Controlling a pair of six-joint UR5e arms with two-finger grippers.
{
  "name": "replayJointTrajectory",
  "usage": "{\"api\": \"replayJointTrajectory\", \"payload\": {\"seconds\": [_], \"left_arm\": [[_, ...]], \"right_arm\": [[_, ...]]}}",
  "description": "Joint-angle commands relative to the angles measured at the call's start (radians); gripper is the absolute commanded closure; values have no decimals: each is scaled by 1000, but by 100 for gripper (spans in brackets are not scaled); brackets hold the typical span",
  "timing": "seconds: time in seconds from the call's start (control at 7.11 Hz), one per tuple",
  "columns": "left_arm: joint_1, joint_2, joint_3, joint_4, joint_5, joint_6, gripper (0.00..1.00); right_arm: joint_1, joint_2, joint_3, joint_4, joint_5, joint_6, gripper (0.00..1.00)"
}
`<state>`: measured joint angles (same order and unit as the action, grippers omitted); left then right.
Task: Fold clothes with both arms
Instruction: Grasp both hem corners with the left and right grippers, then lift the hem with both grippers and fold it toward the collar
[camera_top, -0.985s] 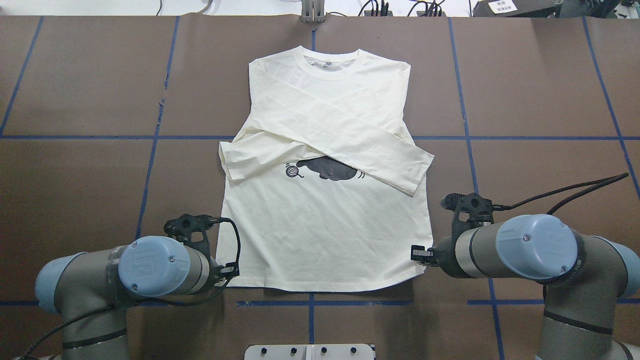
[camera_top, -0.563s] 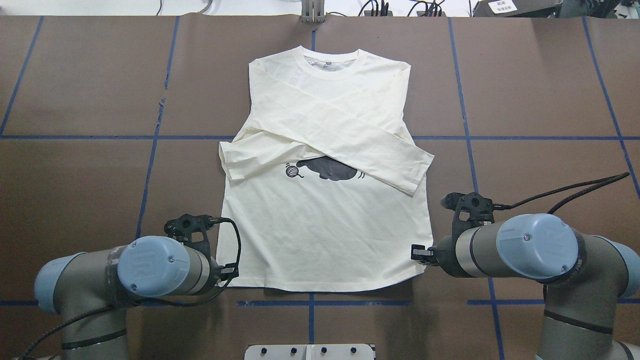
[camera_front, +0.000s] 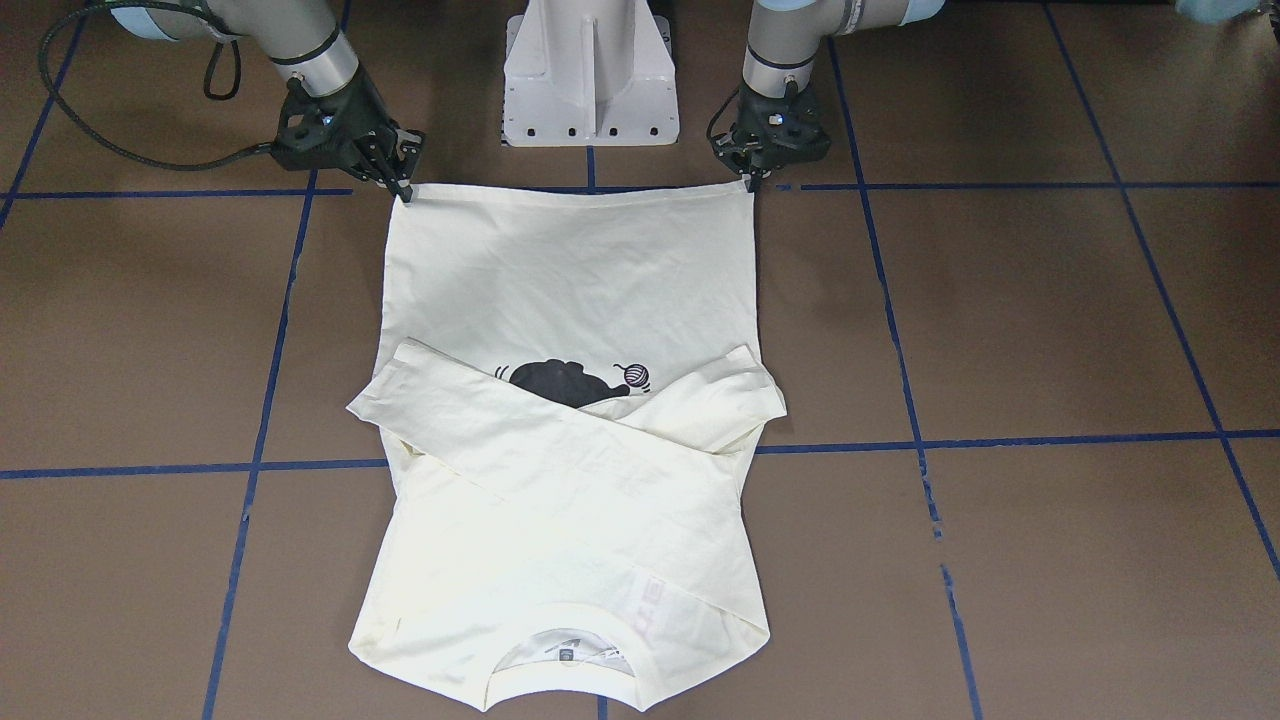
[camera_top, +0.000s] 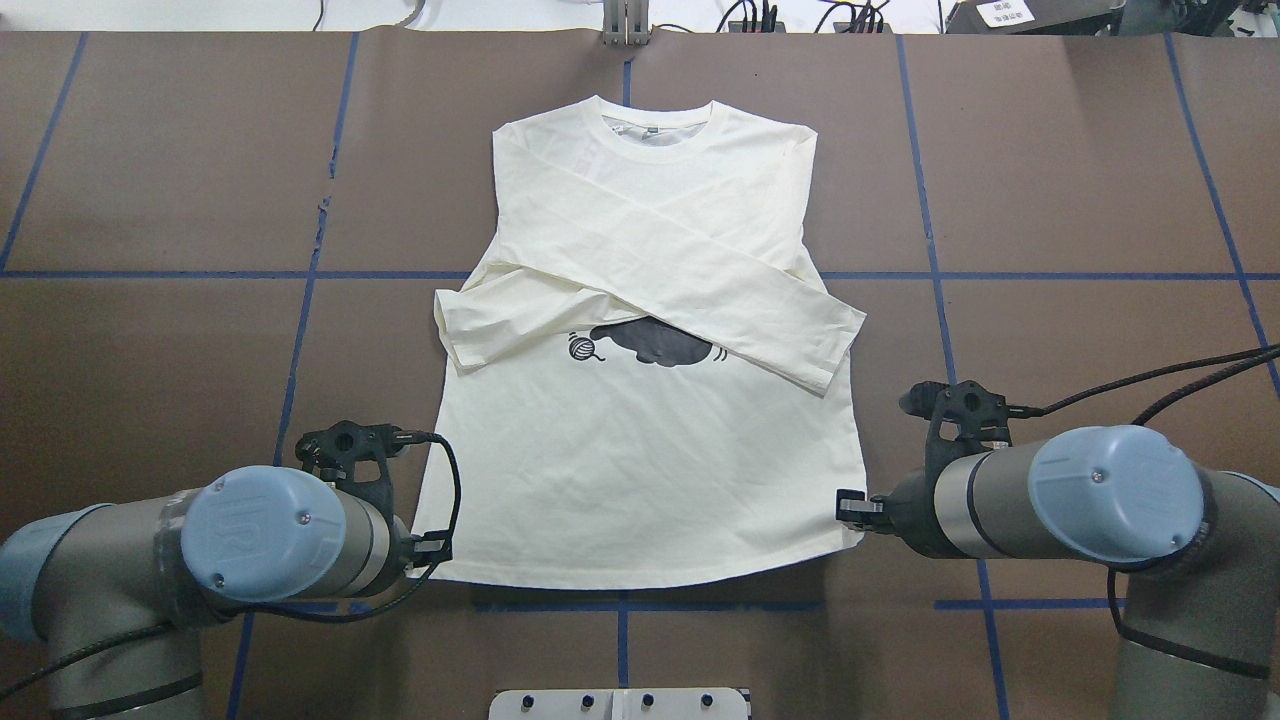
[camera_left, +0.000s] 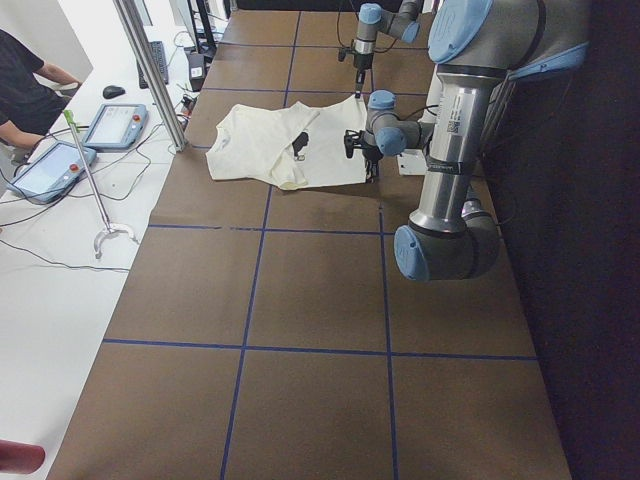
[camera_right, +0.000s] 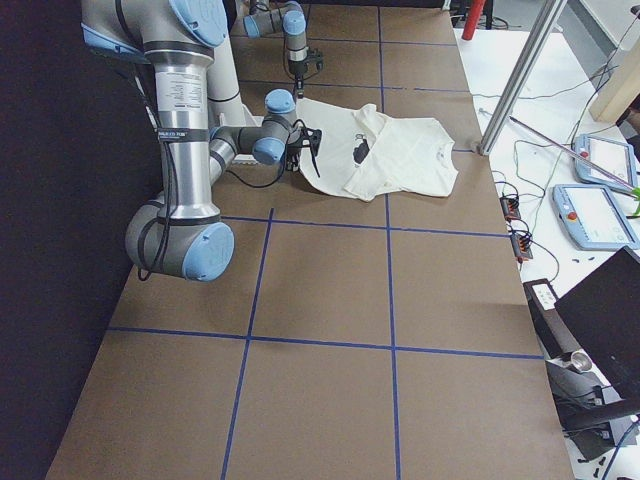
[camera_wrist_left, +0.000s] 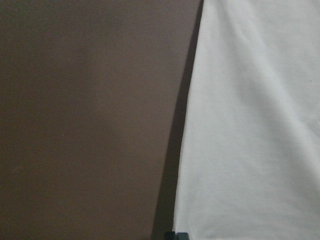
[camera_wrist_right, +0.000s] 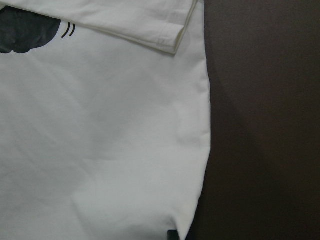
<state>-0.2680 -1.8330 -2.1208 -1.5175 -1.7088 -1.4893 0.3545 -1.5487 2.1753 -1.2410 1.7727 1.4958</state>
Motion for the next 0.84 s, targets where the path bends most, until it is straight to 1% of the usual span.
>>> {"api": "replayJointTrajectory", "payload": {"seconds": [0.0, 0.14, 0.28, 0.42, 0.56, 0.7], "left_arm": [[28, 20, -74, 20, 0, 15, 100], [92, 67, -170, 26, 0, 12, 100], [163, 116, -288, 48, -2, 0, 100], [192, 115, -348, 74, -3, -2, 100], [194, 94, -358, 76, -24, -2, 100], [175, 69, -348, 76, -52, 10, 100]], "right_arm": [[1, -94, 117, 2, 64, 0, 100], [1, -117, 151, 2, 109, 0, 100], [3, -132, 167, 2, 173, 0, 100], [4, -139, 178, 2, 247, 1, 100], [3, -128, 170, 0, 260, 1, 100], [17, -95, 134, 2, 252, -5, 100]]}}
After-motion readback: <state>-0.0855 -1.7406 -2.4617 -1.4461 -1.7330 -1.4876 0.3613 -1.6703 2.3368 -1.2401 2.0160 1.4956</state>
